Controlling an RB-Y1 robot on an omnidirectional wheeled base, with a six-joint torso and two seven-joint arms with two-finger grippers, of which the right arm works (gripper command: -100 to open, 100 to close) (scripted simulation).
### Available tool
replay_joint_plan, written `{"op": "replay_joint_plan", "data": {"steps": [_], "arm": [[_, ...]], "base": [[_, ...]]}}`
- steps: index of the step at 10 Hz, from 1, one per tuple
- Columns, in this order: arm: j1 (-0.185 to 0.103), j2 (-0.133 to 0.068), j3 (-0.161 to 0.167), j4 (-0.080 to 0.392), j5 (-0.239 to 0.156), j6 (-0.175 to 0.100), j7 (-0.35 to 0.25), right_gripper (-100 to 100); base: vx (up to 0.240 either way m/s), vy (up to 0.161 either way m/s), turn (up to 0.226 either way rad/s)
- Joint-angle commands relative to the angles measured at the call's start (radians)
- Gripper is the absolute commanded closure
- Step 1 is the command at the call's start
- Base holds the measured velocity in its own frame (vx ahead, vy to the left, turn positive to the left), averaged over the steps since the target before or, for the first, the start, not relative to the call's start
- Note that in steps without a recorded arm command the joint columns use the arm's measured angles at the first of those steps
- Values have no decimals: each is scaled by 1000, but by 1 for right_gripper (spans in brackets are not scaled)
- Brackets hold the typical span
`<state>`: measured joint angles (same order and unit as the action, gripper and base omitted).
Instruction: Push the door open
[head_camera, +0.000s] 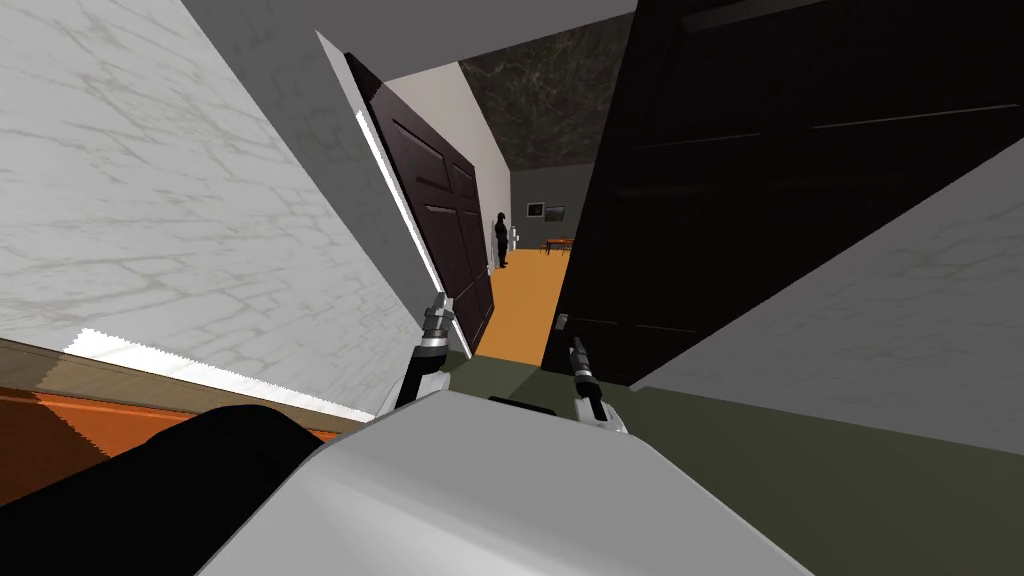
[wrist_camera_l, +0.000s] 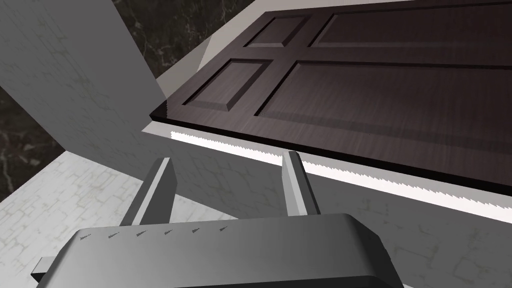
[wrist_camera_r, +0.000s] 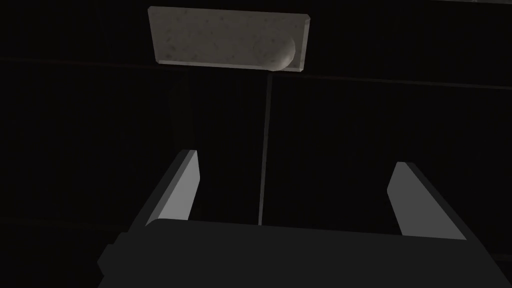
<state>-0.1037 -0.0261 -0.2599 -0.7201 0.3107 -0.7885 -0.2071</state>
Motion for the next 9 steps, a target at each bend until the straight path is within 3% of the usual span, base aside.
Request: {"op": "replay_joint_plan", "data": {"steps": [1,5,9], "arm": [[-10,11,-5,27,7,-5,-8,-100],[-11,-16,-8,24,-1,-3,1,-100],[-13,-8,-14,32,-8,-6,10,-100]], "base": [[184,12,-18],[151,-2,16],[201,7,24]]}}
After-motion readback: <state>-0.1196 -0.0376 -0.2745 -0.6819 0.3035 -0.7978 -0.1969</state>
